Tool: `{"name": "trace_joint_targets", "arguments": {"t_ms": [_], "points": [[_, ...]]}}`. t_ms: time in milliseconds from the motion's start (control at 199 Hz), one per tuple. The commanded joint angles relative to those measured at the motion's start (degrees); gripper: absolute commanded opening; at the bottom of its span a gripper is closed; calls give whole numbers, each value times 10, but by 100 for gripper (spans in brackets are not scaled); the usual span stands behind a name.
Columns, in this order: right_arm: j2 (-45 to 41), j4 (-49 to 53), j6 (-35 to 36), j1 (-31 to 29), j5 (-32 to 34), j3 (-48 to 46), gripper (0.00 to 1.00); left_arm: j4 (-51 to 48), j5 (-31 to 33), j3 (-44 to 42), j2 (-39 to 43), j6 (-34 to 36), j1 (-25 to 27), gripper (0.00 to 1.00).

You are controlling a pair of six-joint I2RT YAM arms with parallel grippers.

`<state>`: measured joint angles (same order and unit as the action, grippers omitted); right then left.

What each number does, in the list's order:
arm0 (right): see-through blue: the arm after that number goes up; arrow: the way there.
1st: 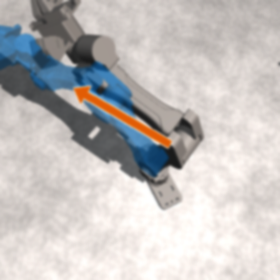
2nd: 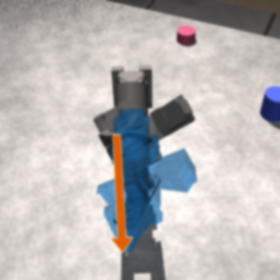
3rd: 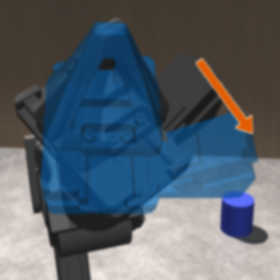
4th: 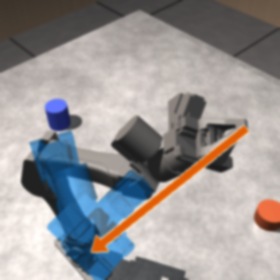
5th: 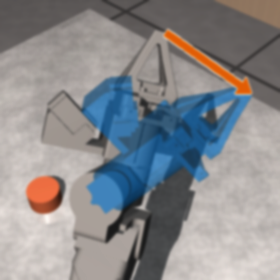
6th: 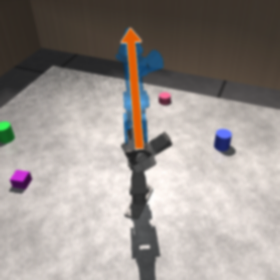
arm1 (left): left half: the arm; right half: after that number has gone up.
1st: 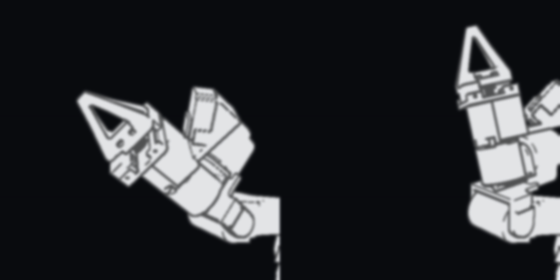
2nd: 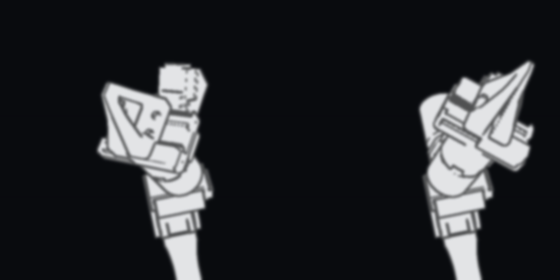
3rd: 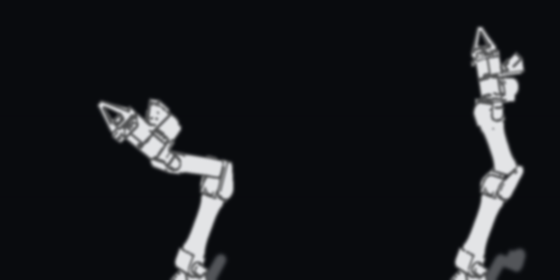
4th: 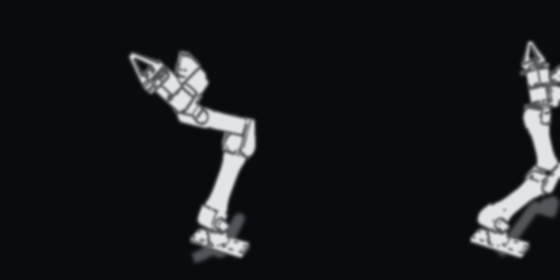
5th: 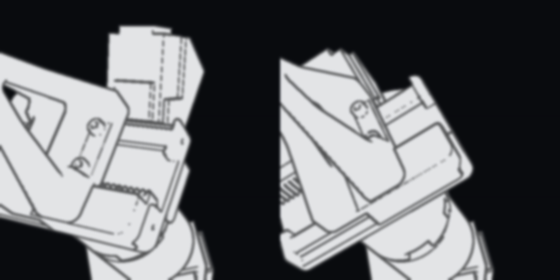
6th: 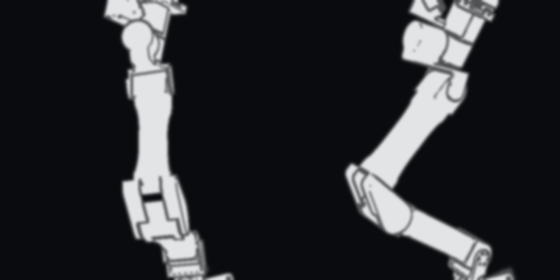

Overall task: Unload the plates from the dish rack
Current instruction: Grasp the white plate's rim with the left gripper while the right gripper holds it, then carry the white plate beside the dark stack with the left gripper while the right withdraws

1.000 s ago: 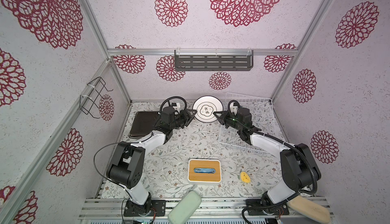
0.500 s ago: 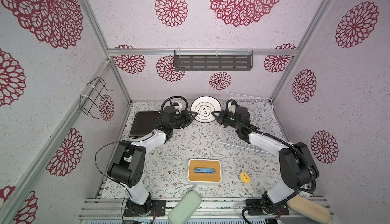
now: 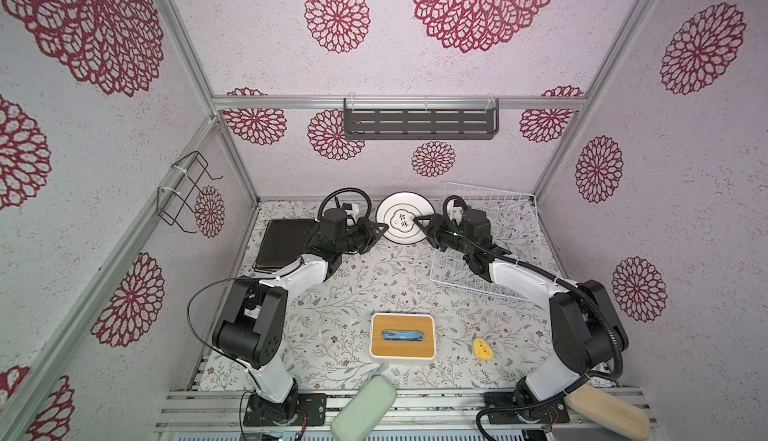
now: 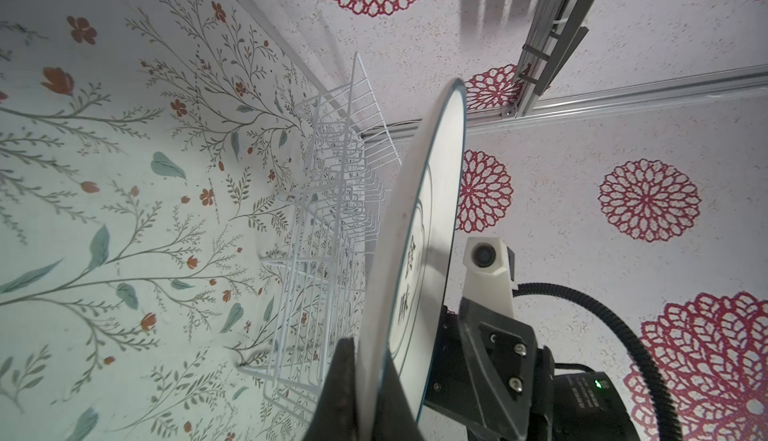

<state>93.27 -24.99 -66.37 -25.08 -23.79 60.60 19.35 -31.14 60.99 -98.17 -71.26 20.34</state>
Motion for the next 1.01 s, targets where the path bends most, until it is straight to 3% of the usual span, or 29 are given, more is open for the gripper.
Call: {"name": "trace_joint_targets", "arguments": {"t_ms": [0,236,367,629,1001], "points": [[-33,-19,15,2,-8,11,54,-14,-6,22,10,34,-7,0],[-62,4,38,22,3,-7,60,-56,-55,21,14,64,-68,0],[-75,34,61,27,16,-3,61,-207,-88,77,-1,160,-101,0],[-84,45,69,29,15,-8,62,-429,-61,150,-42,332,-149,0],[-99,68,81,24,15,-22,62,-443,-54,169,-108,378,-160,0]]}}
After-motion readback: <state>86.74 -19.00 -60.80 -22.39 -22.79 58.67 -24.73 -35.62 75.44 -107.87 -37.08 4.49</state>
